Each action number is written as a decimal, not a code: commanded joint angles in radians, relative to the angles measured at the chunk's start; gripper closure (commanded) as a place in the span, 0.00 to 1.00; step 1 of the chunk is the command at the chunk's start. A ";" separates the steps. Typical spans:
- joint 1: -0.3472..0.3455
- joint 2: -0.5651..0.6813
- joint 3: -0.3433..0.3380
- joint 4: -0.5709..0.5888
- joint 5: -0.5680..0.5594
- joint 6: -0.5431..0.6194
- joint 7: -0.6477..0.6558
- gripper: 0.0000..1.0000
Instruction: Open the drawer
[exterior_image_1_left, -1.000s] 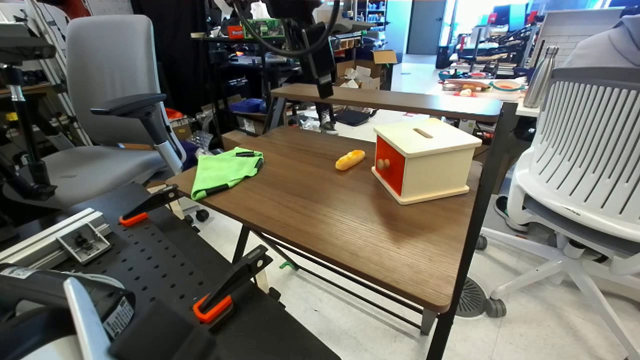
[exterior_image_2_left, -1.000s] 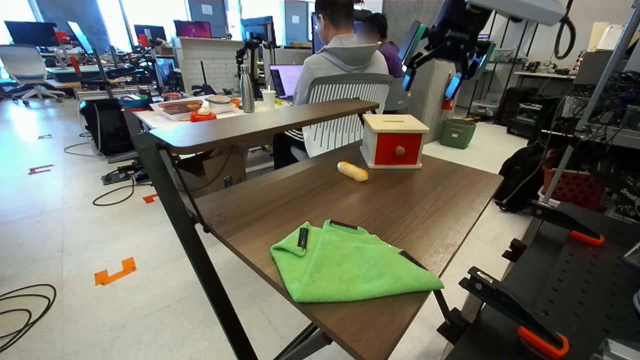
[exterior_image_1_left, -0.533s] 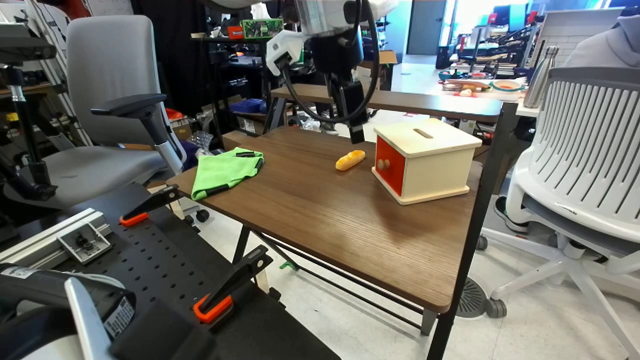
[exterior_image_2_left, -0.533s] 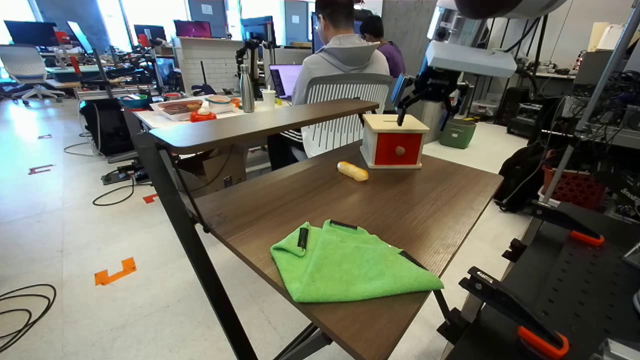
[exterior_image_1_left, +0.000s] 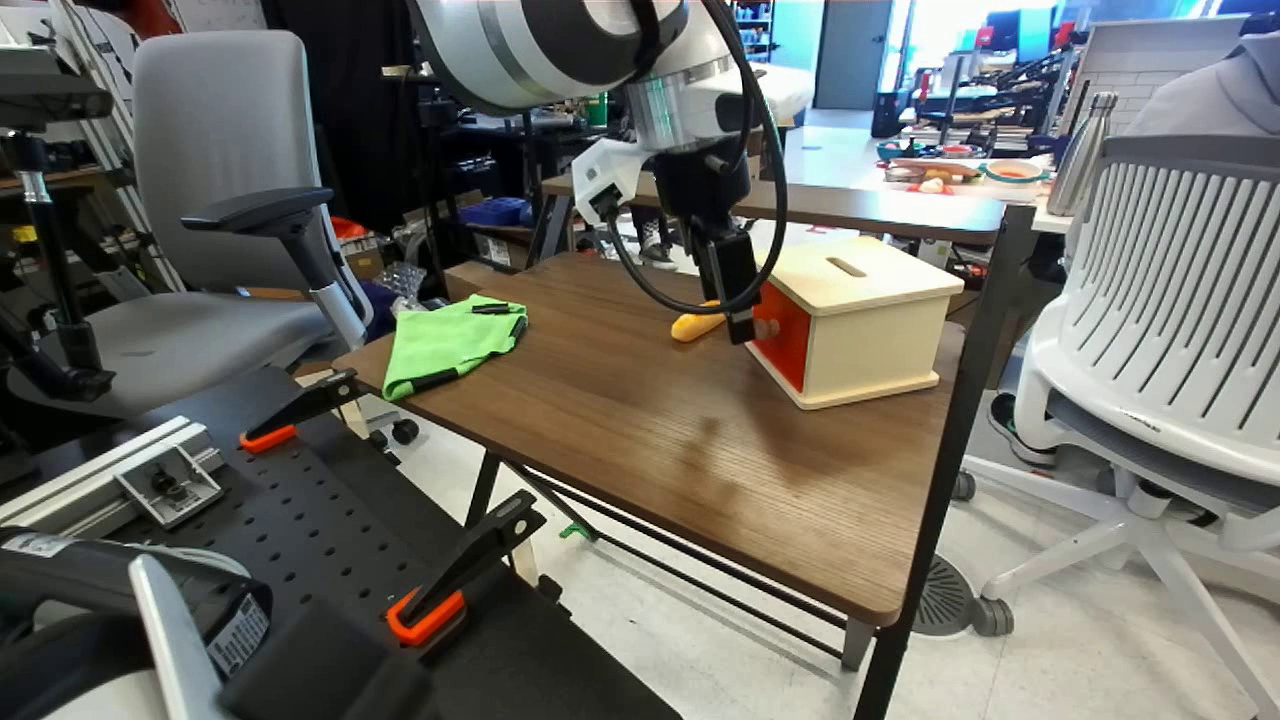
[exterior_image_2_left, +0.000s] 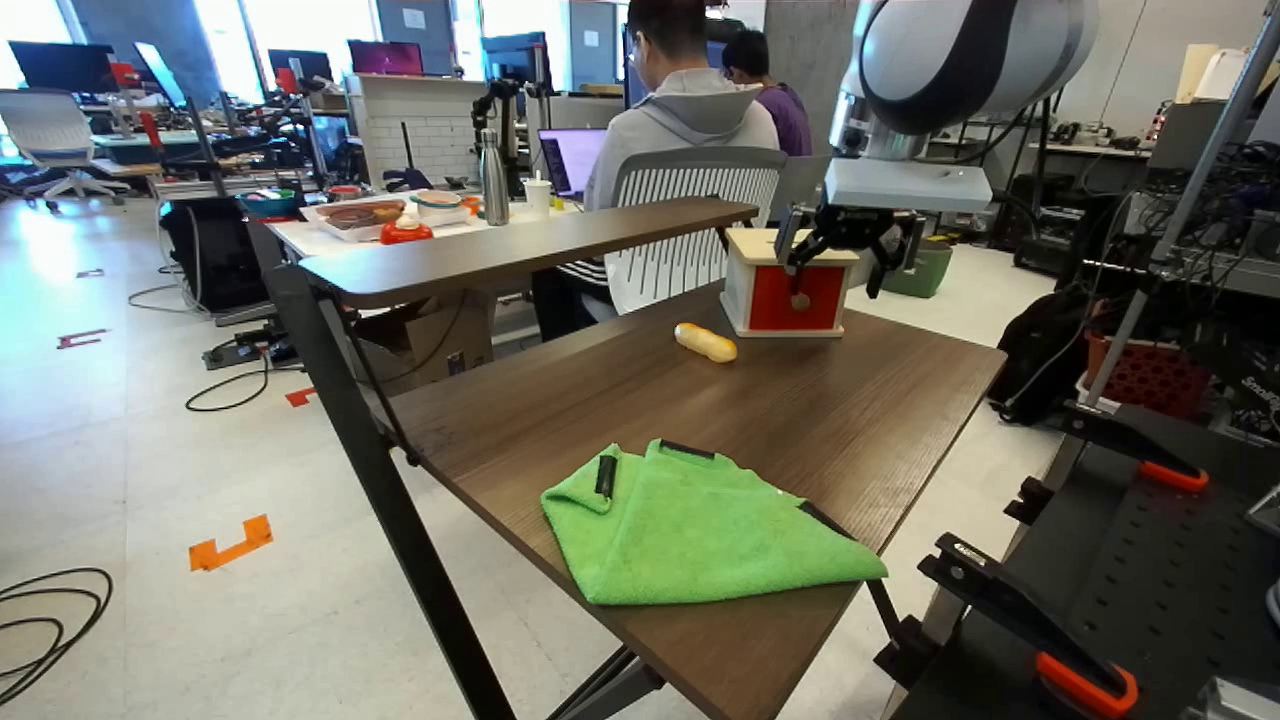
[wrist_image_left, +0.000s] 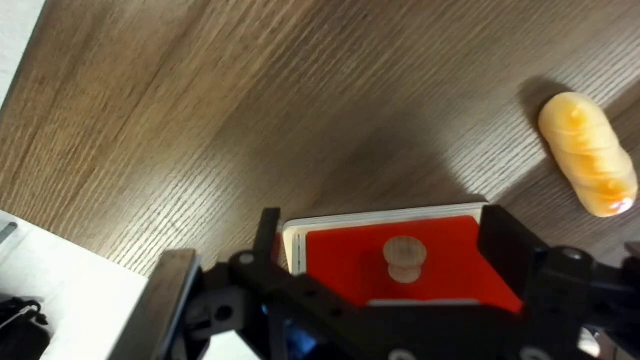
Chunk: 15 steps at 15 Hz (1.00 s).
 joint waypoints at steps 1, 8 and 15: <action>0.038 0.065 -0.040 0.057 -0.006 0.033 0.015 0.00; 0.057 0.144 -0.066 0.131 0.009 0.053 0.019 0.00; 0.072 0.185 -0.078 0.168 0.014 0.070 0.013 0.51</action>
